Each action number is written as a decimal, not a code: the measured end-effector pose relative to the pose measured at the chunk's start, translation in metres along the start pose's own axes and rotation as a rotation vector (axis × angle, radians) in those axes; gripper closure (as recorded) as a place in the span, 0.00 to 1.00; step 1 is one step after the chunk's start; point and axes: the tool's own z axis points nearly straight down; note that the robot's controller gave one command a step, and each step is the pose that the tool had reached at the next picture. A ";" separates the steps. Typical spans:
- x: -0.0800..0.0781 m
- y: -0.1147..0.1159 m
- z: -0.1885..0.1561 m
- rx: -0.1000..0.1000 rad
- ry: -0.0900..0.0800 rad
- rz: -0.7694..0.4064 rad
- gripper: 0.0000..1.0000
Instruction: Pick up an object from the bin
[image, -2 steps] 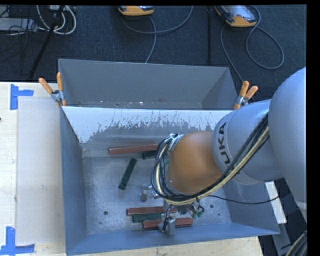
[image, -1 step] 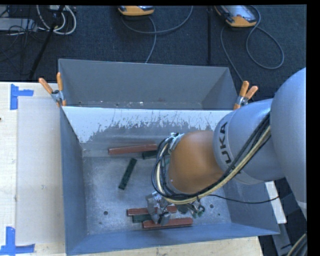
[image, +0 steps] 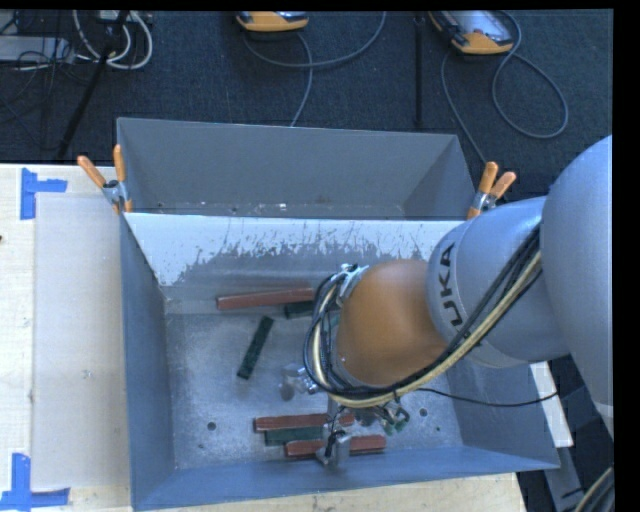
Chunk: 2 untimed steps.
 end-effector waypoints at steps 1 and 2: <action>0.002 0.000 0.001 -0.001 0.007 0.001 1.00; 0.000 0.000 0.000 0.000 0.000 0.002 0.00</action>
Offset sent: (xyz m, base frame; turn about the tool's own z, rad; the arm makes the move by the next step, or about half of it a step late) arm 0.0000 0.0000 0.0000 0.0000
